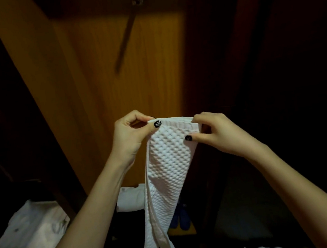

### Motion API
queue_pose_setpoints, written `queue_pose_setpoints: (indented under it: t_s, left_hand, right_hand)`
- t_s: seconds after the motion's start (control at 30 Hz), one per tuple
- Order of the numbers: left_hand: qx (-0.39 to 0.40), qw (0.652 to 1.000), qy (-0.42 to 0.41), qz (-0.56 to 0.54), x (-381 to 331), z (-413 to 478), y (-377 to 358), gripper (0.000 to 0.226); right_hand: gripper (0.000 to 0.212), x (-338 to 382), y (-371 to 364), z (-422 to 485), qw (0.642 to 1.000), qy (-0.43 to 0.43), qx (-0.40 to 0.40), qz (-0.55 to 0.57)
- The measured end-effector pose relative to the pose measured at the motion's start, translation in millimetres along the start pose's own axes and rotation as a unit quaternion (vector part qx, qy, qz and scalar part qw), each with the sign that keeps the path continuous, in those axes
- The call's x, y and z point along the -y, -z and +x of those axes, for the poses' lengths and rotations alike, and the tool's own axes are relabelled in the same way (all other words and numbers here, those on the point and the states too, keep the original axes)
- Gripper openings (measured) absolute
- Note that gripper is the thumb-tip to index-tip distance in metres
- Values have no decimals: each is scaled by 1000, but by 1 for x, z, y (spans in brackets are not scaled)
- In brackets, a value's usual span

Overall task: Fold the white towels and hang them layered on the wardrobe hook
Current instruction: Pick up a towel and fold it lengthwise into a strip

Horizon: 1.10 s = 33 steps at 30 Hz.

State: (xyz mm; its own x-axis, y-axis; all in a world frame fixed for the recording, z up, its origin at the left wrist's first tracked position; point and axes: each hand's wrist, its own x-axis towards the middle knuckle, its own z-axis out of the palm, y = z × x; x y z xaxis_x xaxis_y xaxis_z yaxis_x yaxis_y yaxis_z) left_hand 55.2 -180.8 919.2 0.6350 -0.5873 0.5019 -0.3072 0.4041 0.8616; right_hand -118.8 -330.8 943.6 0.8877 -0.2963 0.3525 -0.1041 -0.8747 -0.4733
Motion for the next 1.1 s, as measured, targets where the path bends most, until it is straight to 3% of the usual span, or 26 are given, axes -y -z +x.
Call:
queue_pose_setpoints:
  t_s: [0.3,0.63,0.8,0.87,0.93,1.1]
  left_hand:
    - [-24,997,55,-54,-8,4,25,20]
    - [5,998,67,12,-10,7,22,29]
    - [25,998,39,42,-15,15,4,31]
    - [5,999,22,25,-17,19,-6,35]
    - [-4,1000,21,-13,-19,24,-16,35]
    - [-2,999,40,-20,-17,31,-26,26]
  right_hand:
    - [26,24,-16,20,993,-9,-104,48]
    - [20,18,9,25,995,17,-37,86]
    - [23,7,25,20,996,2,-51,71]
    - [26,4,18,16,977,-30,-107,181]
    - [32,2,5,11,936,-53,-154,312]
    - [22,-4,-16,10,908,-63,-149,388]
